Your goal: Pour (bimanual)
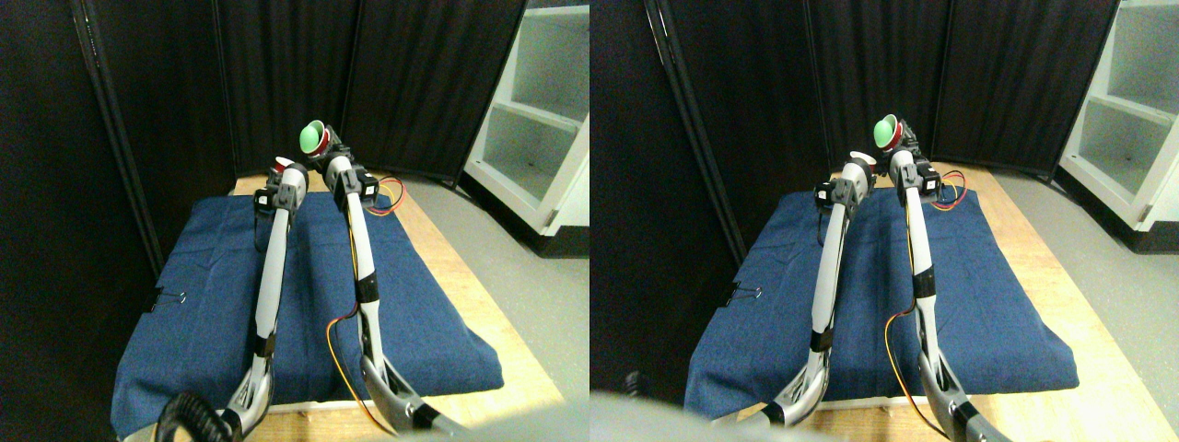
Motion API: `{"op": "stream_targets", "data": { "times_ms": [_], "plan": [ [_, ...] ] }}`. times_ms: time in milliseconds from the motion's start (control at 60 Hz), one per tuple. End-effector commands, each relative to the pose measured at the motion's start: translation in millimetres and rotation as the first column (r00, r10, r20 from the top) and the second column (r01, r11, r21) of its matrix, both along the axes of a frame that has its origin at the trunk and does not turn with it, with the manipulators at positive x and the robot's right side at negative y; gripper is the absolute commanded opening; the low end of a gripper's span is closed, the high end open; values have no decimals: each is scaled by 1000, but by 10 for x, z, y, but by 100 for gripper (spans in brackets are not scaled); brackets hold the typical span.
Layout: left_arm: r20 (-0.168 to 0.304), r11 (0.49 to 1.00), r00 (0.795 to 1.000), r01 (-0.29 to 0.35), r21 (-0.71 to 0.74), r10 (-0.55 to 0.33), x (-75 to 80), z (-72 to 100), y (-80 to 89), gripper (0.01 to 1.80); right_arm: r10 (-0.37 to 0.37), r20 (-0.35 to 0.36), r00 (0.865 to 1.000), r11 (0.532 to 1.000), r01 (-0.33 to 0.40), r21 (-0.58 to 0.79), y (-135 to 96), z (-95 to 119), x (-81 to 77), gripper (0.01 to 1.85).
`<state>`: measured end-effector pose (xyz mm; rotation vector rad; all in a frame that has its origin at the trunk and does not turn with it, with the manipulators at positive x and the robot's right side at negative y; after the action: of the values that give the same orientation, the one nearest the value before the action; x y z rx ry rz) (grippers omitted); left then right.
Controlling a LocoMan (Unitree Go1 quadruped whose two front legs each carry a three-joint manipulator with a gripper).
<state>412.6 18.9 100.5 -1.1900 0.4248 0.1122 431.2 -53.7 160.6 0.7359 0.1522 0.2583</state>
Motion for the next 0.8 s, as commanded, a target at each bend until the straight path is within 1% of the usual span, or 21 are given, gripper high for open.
{"op": "stream_targets", "data": {
  "times_ms": [17, 133, 233, 300, 350, 517, 617, 667, 733, 800],
  "plan": [
    [35, 1000, 999, -12, -22, 13, 16, 47, -11, 33, 27, 60, 998, 1000, -27, -3, 6, 90, -39, 33],
    [36, 1000, 999, -7, -7, 7, 6, 60, -2, 33, 37, 65, 997, 998, -33, -56, 11, 102, -83, 33],
    [36, 1000, 999, 0, 4, 0, -12, 57, 12, 33, 56, 79, 995, 997, -51, -61, 13, 118, -95, 33],
    [39, 1000, 999, -1, 6, 0, -22, 47, 14, 33, 37, 69, 997, 997, -32, -74, 19, 125, -110, 33],
    [43, 1000, 999, 3, 6, -3, -27, 43, 14, 33, 39, 70, 997, 996, -32, -87, 21, 124, -107, 33],
    [47, 1000, 999, 3, 5, -3, -49, 55, 26, 33, 89, 95, 991, 987, -75, -143, 54, 115, -116, 33],
    [50, 1000, 999, 2, 2, -3, -51, 67, 20, 33, 107, 94, 990, 984, -92, -154, 73, 113, -115, 33],
    [48, 1000, 999, 5, -3, -5, -54, 72, 14, 33, 131, 106, 986, 978, -111, -177, 81, 110, -102, 33],
    [46, 1000, 999, 5, -4, -5, -62, 78, 6, 33, 149, 114, 982, 969, -121, -216, 84, 108, -101, 33],
    [47, 1000, 999, 2, -3, -1, -64, 81, 4, 33, 145, 115, 983, 967, -116, -227, 84, 108, -104, 33]
  ]
}}
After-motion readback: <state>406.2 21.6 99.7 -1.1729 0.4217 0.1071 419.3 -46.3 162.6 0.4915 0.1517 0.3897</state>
